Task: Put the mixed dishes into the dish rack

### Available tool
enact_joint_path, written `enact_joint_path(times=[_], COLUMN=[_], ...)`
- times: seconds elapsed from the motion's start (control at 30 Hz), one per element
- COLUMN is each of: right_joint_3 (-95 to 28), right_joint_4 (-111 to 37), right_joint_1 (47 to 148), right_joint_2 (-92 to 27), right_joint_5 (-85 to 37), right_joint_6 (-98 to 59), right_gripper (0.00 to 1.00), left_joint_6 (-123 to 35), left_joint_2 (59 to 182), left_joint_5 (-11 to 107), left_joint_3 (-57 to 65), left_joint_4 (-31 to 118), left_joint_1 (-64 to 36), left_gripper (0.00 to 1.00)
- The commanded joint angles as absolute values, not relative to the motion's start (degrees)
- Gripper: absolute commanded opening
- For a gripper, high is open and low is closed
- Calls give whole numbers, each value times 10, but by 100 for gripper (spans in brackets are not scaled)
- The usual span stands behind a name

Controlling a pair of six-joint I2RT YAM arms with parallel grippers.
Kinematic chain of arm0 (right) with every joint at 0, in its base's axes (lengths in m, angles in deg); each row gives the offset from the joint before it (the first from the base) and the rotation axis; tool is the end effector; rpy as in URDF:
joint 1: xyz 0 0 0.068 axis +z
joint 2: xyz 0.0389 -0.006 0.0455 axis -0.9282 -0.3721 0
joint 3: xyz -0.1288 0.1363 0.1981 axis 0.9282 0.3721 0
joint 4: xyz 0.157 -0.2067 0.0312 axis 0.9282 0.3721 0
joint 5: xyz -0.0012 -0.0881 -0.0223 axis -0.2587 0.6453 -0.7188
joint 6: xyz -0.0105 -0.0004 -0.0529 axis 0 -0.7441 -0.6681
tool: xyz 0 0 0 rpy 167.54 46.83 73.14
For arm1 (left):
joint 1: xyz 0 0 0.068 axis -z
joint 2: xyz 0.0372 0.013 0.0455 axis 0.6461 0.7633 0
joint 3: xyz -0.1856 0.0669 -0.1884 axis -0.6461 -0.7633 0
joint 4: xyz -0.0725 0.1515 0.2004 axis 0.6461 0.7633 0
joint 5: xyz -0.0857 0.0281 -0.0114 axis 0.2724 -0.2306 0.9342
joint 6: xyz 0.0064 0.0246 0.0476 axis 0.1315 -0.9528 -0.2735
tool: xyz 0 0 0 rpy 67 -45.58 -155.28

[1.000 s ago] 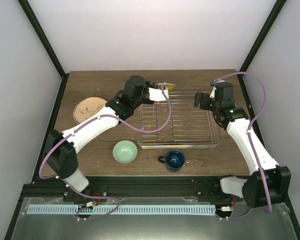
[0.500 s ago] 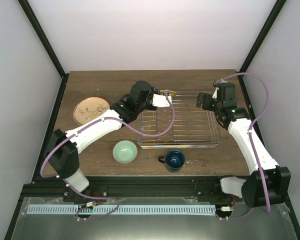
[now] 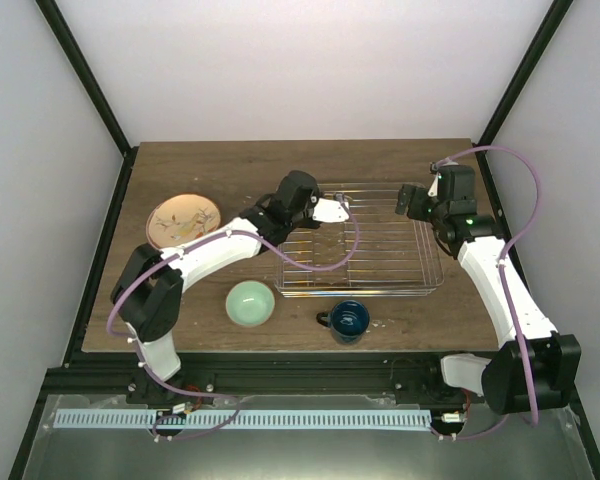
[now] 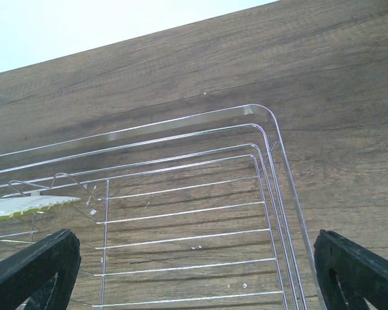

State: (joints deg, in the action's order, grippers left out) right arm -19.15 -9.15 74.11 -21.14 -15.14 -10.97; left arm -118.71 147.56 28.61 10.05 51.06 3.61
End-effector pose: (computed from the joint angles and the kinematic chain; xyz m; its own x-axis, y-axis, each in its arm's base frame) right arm 0.2663 0.0271 0.3179 -0.5996 0.2056 -0.7735 0.0718 0.9764 0.2038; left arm 0.3064 -0.2846 0.2737 0.3328 0.8903 -0.3108 0.5692 0.0731 0.8190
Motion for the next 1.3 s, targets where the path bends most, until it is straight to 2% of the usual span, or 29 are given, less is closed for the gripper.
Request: enact_joint_path(times=[0.0, 0.53, 0.57, 0.7, 0.77, 0.87, 1.03, 1.27], right_joint_3=[-196, -189, -188, -188, -188, -188, -188, -186], right_joint_4=[-94, -96, -96, -97, -97, -98, -99, -101], right_joint_1=[735, 734, 733, 733, 733, 733, 733, 732], right_joint_2=[-212, -211, -211, -212, -213, -215, -216, -220], right_joint_5=[-161, -170, -171, -175, -179, -181, -184, -187], right_joint_6=[-117, -121, -121, -122, -123, -124, -125, -113], right_gripper=[100, 100, 100, 100, 100, 100, 100, 100], left_joint_6=[-1178, -1190, -1191, -1179, -1168, -1158, -1136, -983], left_joint_2=[1477, 1522, 1521, 1513, 1507, 1499, 1485, 1393], left_joint_5=[288, 245, 241, 240, 247, 254, 237, 233], left_joint_3=[120, 153, 152, 154, 156, 157, 168, 146], left_joint_4=[472, 472, 472, 484, 491, 498, 531, 526], left_joint_1=[47, 73, 73, 74, 74, 74, 79, 58], left_gripper=[0, 0, 2, 30, 41, 49, 56, 83])
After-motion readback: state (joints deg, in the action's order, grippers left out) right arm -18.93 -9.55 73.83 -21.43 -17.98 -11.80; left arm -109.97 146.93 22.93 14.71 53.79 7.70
